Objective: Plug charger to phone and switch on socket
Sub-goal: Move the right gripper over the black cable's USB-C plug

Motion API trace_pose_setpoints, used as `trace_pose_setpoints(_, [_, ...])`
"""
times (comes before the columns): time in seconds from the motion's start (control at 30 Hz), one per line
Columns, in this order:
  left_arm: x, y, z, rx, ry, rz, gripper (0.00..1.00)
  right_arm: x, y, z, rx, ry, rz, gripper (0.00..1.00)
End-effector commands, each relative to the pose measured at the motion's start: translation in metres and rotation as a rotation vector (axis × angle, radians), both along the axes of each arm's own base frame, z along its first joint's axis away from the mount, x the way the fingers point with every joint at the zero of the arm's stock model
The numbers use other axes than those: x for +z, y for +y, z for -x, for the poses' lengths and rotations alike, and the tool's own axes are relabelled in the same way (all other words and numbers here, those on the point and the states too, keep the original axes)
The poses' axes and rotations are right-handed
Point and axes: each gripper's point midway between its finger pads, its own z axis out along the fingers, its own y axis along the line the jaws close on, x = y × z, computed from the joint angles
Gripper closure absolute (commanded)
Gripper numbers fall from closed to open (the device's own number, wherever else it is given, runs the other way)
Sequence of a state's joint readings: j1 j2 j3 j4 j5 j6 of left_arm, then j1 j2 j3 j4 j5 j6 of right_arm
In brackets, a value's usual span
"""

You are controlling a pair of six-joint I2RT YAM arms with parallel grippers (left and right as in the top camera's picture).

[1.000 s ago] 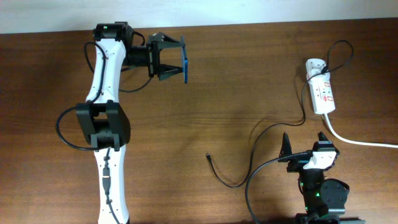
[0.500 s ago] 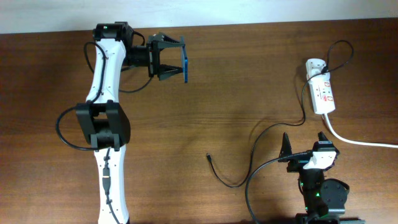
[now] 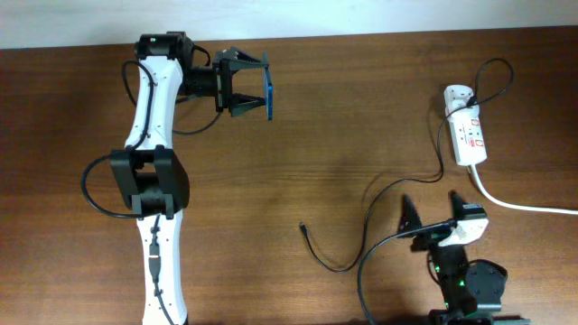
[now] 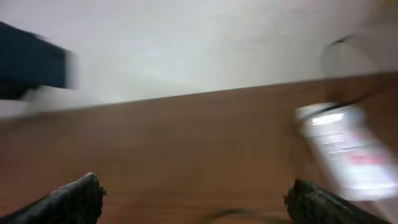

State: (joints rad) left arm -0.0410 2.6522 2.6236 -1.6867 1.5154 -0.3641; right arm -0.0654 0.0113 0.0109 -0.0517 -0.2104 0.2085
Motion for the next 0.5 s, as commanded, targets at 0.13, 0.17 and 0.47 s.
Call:
trace_pose_setpoints(0.13, [0.015,0.0,-0.002,0.008,-0.003,0.058,0.23,0.072,0.053,0.024,0.359,-0.166,-0.423,0.02])
trace_pose_setpoints(0.17, [0.015,0.0,-0.002,0.008,-0.003,0.058,0.23,0.122,0.053,0.044,0.406,-0.391,-0.381,0.02])
trace_pose_setpoints(0.47, [0.015,0.0,-0.002,0.008,-0.003,0.058,0.23,0.23,0.047,0.073,0.299,-0.457,-0.124,0.02])
